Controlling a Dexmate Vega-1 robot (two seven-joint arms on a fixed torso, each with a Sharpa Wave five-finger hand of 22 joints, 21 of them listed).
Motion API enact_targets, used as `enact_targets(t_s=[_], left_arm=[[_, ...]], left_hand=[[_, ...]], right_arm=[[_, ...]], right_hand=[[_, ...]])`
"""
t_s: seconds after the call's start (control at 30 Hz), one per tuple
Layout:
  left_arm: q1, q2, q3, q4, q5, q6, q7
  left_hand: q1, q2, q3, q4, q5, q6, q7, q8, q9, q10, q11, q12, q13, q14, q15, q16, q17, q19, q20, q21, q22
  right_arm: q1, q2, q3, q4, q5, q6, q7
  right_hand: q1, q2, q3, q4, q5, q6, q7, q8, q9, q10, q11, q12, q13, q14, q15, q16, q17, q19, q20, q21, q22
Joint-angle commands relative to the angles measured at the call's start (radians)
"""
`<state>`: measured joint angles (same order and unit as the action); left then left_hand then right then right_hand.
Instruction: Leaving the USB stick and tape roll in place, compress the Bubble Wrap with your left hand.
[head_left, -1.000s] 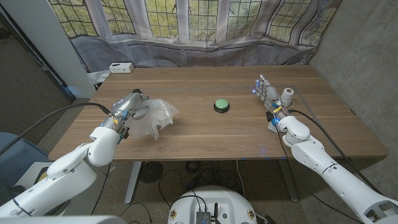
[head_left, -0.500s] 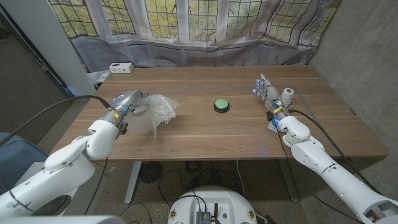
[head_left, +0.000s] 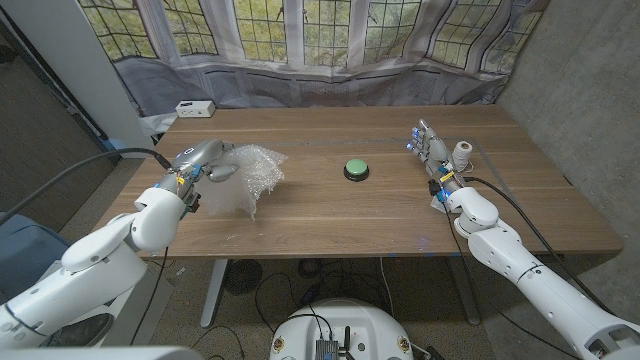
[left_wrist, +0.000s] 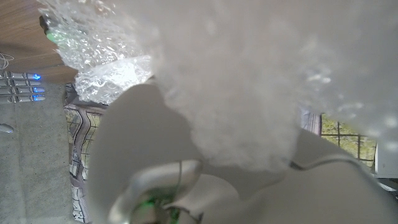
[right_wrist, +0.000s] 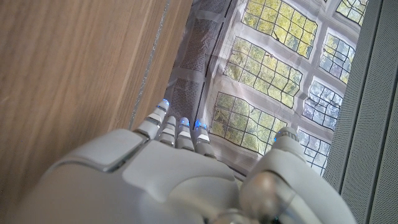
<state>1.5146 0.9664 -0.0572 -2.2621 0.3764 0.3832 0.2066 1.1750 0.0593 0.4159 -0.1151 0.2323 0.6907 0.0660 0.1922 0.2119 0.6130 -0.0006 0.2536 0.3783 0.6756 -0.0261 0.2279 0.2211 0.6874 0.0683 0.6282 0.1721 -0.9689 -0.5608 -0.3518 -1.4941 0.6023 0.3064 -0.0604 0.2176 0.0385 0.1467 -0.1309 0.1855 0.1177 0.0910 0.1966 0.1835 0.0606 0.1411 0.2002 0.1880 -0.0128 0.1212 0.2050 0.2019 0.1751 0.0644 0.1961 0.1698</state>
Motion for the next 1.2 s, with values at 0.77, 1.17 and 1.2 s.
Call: enact_targets(t_s=[0.77,1.17,1.2], left_arm=[[-0.022,-0.075,0.028,0.067,-0.004,-0.110,0.117],[-0.024,-0.106,0.041,0.058,-0.032,-0.094,0.125],[-0.024,-0.108,0.043,0.055,-0.031,-0.088,0.126]], left_hand=[[0.252,0.041,0.019,-0.073,0.015,0.230,-0.045,0.120,0.076,0.224,-0.057,0.109,0.132,0.261,-0.143,0.197,0.123,0.174,-0.158,0.160,0.024],[0.349,0.000,0.020,-0.066,0.028,0.386,-0.001,0.212,0.133,0.300,-0.018,0.177,0.279,0.345,-0.135,0.266,0.210,0.239,-0.233,0.277,0.015],[0.350,-0.003,0.021,-0.063,0.030,0.393,0.003,0.212,0.130,0.301,-0.023,0.180,0.290,0.353,-0.131,0.270,0.214,0.243,-0.234,0.284,0.014]], right_arm=[[-0.007,0.001,-0.004,-0.014,-0.009,-0.004,-0.013],[-0.004,-0.004,-0.004,-0.015,-0.006,-0.013,-0.007],[-0.004,-0.004,-0.003,-0.015,-0.003,-0.016,-0.008]], right_hand=[[0.005,0.001,0.010,0.000,0.002,0.008,-0.002,-0.004,0.003,0.005,0.005,-0.001,0.005,0.001,0.006,0.000,0.005,0.001,0.007,0.001,0.005],[0.006,0.001,0.011,0.000,0.002,0.008,-0.001,-0.004,0.003,0.005,0.005,-0.001,0.005,0.000,0.006,-0.001,0.005,0.001,0.007,0.001,0.005],[0.006,0.001,0.011,0.000,0.002,0.008,-0.001,-0.004,0.003,0.005,0.005,-0.001,0.005,0.001,0.006,0.000,0.005,0.001,0.007,0.001,0.005]])
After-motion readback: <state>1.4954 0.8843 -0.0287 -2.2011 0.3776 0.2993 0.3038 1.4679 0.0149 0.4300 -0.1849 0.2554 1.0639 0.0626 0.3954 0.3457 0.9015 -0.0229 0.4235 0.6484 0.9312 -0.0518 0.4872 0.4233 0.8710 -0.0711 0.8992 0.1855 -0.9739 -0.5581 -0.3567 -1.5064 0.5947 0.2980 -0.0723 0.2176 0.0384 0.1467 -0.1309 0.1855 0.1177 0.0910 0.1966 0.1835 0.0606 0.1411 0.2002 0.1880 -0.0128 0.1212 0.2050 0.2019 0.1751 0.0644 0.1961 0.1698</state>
